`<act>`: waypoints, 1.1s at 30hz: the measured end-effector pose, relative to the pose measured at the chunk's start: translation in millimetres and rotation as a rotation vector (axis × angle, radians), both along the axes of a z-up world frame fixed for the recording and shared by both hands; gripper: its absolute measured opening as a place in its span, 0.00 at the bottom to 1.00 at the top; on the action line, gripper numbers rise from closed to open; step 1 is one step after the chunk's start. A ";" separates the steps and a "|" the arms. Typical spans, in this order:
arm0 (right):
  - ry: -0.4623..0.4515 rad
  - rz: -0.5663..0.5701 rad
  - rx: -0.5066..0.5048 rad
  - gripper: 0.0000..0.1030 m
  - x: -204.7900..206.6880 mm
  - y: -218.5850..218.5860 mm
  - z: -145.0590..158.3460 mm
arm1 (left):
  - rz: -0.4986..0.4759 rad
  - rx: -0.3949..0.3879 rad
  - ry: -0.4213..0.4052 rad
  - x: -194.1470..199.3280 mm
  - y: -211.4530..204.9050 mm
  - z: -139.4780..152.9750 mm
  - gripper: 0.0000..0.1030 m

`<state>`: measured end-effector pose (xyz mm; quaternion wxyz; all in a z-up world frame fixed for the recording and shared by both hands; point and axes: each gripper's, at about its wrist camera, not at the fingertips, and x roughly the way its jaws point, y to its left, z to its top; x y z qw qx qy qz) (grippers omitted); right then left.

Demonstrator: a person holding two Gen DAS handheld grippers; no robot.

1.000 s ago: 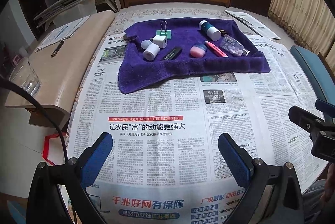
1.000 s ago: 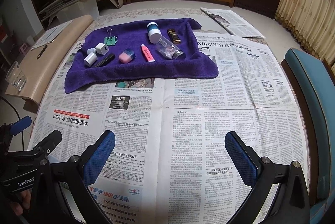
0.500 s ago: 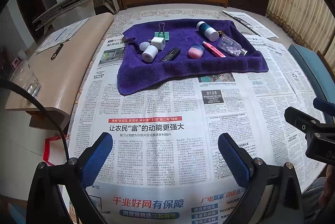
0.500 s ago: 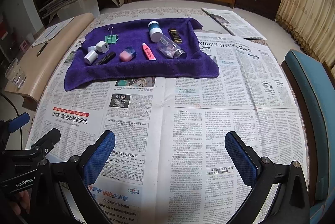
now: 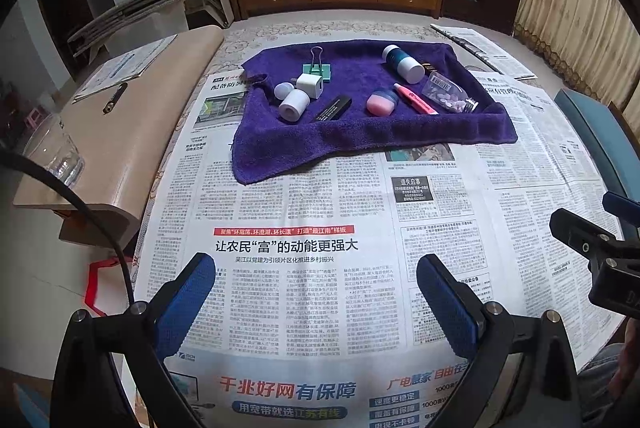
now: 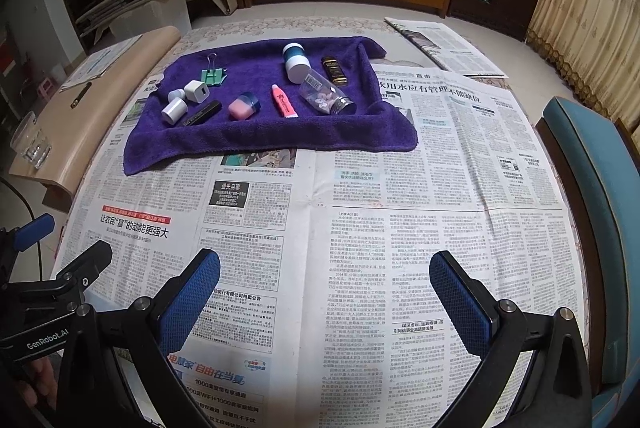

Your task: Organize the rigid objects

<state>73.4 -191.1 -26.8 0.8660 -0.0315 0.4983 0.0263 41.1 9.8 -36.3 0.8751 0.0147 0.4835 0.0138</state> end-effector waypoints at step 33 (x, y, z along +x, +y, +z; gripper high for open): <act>-0.017 0.000 0.003 1.00 -2.1 -2.1 5.1 | 0.010 0.007 -0.011 -1.5 0.8 1.3 0.99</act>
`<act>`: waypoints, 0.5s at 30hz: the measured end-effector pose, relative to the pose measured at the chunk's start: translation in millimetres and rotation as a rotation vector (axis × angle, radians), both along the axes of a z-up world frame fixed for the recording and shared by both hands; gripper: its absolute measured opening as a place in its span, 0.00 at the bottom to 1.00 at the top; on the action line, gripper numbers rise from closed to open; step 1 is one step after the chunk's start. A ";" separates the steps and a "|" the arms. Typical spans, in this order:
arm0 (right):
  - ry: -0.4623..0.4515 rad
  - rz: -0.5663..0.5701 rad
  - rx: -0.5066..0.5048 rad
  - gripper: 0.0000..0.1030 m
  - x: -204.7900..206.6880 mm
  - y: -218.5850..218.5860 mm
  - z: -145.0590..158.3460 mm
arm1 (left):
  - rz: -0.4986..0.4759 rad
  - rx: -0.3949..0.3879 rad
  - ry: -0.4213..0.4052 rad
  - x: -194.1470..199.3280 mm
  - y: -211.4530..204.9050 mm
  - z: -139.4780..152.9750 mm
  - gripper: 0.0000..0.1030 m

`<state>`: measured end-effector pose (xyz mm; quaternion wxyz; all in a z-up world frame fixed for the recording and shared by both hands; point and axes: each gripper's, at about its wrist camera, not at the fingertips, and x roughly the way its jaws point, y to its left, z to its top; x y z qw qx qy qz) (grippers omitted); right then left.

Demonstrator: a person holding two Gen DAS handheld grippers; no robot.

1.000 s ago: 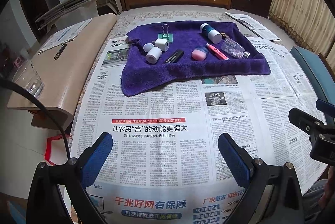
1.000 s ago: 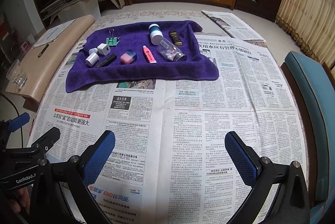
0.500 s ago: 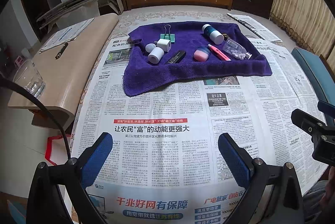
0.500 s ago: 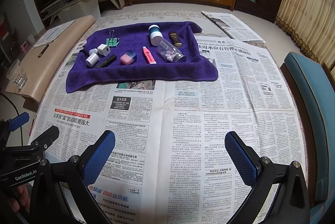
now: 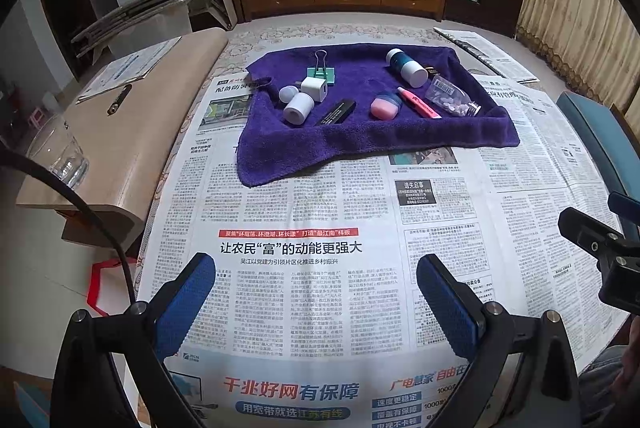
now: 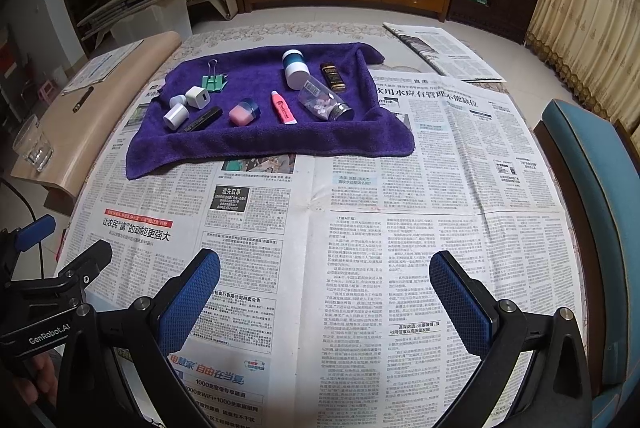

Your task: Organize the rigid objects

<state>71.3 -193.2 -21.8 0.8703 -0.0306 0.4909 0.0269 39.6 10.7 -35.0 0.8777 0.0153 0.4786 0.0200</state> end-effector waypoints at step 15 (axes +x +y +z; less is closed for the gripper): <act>0.004 0.003 -0.006 1.00 -0.8 -0.7 -0.6 | -0.012 0.019 -0.044 -4.5 -3.7 5.6 0.99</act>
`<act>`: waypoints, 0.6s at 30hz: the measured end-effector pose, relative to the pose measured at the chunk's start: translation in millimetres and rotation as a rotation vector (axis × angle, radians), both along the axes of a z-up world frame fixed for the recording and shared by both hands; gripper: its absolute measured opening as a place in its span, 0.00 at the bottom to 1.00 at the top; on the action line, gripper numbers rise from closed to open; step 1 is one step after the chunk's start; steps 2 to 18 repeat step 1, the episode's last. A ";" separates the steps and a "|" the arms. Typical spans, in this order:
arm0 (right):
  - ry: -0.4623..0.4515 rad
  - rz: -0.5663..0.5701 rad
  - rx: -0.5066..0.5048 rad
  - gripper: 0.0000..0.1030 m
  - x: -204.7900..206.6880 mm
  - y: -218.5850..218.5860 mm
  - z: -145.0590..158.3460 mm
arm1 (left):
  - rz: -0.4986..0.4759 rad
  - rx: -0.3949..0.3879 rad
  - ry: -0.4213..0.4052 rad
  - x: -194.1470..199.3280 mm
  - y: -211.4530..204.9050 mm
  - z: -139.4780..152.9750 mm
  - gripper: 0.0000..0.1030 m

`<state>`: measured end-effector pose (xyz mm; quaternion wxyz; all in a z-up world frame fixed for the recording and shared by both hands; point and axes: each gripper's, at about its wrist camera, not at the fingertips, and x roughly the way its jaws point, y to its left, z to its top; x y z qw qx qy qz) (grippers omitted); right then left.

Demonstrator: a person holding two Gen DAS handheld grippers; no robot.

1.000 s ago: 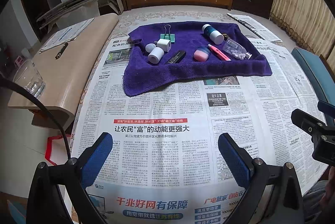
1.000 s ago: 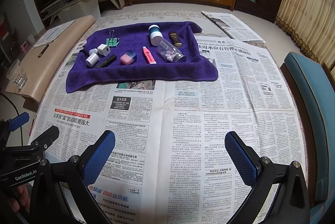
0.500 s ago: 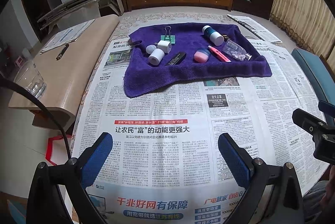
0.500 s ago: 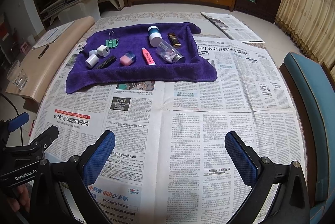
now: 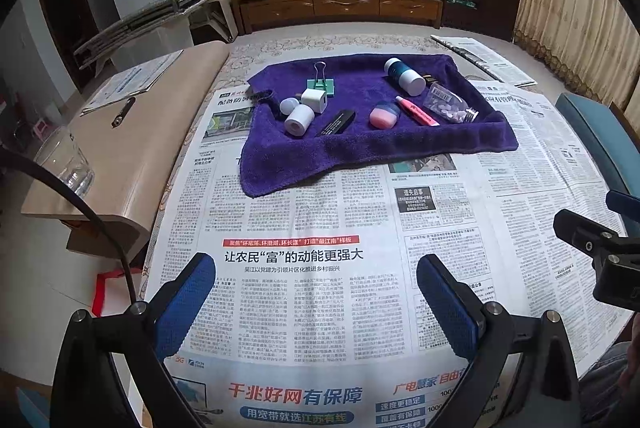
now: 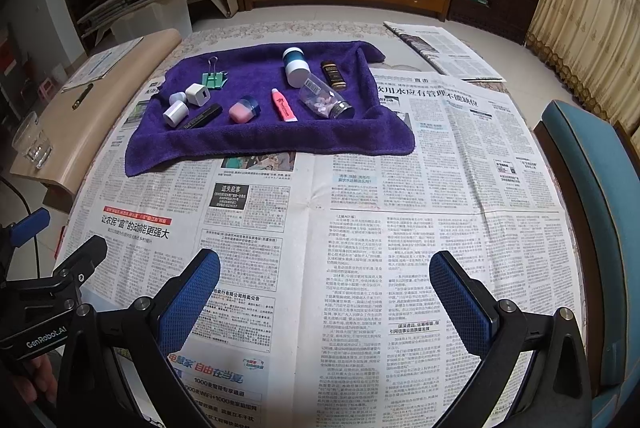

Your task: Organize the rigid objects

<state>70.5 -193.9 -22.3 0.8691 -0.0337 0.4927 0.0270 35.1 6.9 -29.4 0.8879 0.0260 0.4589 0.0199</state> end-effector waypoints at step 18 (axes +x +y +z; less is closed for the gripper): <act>0.000 0.000 0.000 1.00 0.0 0.0 0.0 | -0.006 -0.009 0.002 0.7 -0.2 0.3 1.00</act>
